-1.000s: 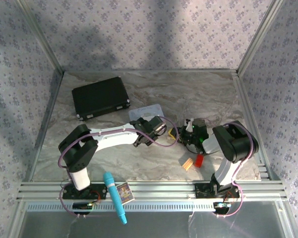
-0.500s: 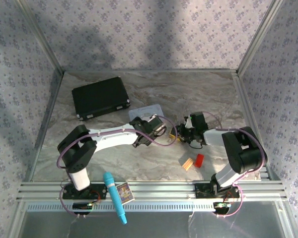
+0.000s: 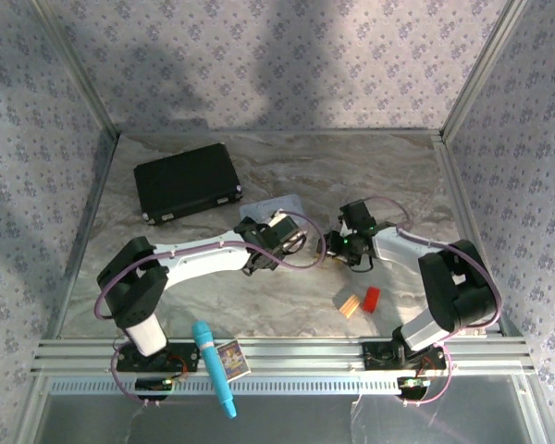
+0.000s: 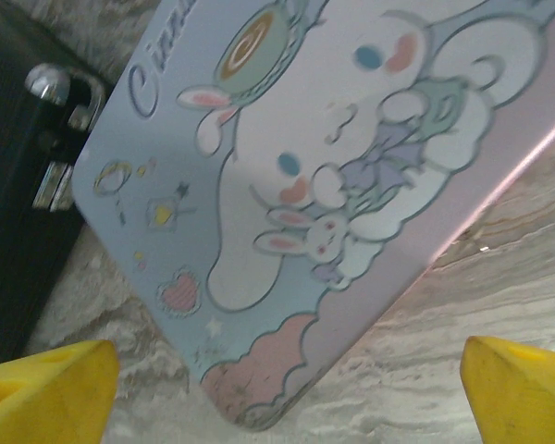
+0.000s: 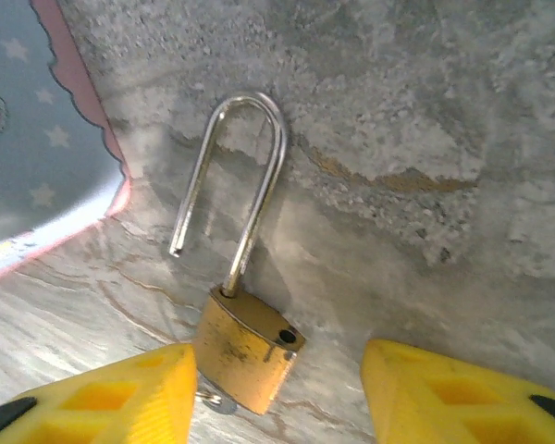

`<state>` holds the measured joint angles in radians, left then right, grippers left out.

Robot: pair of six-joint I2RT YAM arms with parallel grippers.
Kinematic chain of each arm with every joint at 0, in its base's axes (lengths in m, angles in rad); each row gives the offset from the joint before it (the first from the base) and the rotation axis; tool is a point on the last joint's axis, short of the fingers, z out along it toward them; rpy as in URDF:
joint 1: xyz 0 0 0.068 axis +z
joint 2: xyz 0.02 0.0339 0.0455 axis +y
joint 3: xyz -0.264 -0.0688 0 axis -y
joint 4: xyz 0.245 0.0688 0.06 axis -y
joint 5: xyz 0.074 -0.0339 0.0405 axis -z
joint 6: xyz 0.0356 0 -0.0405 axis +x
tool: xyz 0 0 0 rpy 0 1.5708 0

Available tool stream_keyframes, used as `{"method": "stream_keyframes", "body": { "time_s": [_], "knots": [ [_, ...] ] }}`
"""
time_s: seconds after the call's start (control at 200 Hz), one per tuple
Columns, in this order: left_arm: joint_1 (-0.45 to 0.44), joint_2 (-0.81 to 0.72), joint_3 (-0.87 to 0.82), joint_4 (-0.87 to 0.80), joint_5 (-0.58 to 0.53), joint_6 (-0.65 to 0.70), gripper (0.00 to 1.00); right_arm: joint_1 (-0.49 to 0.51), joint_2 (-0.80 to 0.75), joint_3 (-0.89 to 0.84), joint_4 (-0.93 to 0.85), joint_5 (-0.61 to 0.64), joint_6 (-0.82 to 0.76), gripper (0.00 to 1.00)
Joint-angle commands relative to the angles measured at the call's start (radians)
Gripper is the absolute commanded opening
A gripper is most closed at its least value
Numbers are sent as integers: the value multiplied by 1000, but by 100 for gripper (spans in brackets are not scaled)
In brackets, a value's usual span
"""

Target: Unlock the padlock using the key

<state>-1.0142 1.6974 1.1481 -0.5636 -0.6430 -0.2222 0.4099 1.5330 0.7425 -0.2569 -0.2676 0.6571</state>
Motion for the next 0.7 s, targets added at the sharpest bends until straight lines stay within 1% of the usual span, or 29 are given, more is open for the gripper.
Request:
{"method": "stream_keyframes", "body": {
  "time_s": [0.0, 0.15, 0.235, 0.285, 0.39, 0.53, 0.695],
  "knots": [
    [6, 19, -10, -61, -79, -118, 97, 45, 21, 49, -180, 175, -16, 57],
    [31, 7, -52, -33, -97, -193, 98, 99, 115, 114, -206, 242, -20, 59],
    [46, 2, -73, -24, -106, -214, 98, 126, 141, 132, -226, 282, -20, 59],
    [56, -12, -94, -2, -93, -220, 98, 135, 145, 130, -230, 293, -21, 59],
    [89, -41, -135, 40, -52, -223, 98, 137, 122, 106, -238, 301, -20, 59],
    [119, -68, -154, 65, -35, -208, 98, 123, 66, 67, -245, 302, -21, 59],
    [139, -60, -145, 61, -36, -190, 98, 107, 29, 55, -274, 311, -20, 58]
  ]
}}
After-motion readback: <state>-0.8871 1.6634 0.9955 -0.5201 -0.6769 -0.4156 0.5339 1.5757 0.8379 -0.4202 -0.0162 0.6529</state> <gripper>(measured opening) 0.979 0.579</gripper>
